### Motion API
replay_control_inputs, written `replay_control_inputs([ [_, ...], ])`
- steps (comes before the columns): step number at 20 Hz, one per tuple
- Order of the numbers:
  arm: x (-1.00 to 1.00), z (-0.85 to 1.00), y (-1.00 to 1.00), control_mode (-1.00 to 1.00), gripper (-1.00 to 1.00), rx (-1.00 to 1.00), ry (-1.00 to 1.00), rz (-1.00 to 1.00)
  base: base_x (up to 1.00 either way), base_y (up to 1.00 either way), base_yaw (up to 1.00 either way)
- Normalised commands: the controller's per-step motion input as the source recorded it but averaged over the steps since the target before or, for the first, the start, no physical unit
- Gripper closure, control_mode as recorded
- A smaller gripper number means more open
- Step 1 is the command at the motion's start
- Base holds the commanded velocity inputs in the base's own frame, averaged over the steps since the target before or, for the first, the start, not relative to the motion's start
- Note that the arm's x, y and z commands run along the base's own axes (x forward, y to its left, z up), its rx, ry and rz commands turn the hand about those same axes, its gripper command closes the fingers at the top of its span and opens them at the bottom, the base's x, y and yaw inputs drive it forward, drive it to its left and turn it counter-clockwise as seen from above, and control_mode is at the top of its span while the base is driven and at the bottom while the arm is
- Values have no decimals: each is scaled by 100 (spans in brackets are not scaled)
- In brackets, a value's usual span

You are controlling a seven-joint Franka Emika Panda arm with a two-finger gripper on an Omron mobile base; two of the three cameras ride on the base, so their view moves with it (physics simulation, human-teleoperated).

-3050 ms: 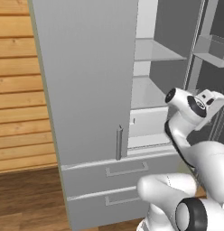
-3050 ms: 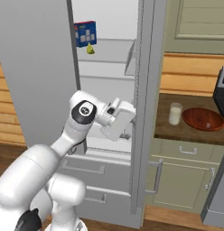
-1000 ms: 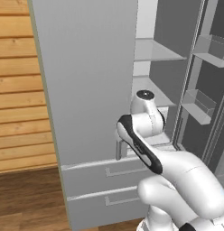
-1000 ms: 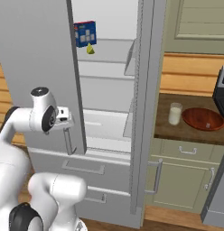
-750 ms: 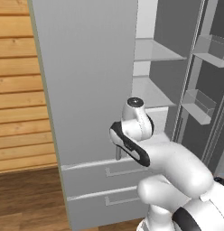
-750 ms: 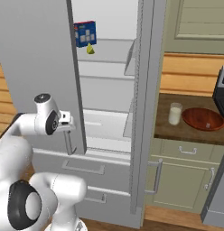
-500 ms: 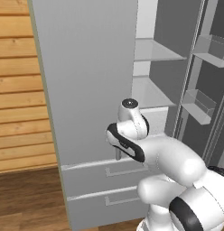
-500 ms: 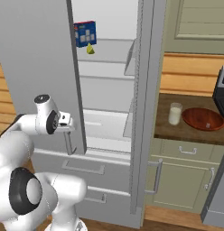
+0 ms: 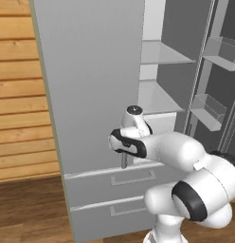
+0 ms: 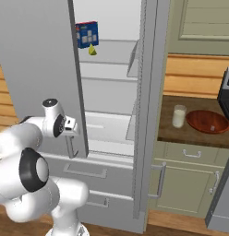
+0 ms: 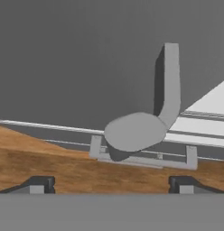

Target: Grab a lemon wedge from the fridge and one ice cube from the ice bowl, and put them in the glass of lemonade.

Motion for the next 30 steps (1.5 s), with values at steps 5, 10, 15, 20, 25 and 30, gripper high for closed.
replay_control_inputs([
  [5, 16, -53, 9, -100, -100, 0, 0, 0, 0, 0, 0],
  [10, -25, -13, -13, -100, -100, 0, -7, 0, 0, 0, 0],
  [15, -15, -4, -19, -100, -100, 0, -18, 0, 0, 0, 0],
  [20, 40, 0, 0, -100, -100, 0, -1, 0, 0, 0, 0],
  [25, 39, 0, 2, -100, -100, 0, 0, 0, 0, 0, 0],
  [30, 41, -10, 7, -100, -100, 0, 0, -1, 0, 0, 0],
])
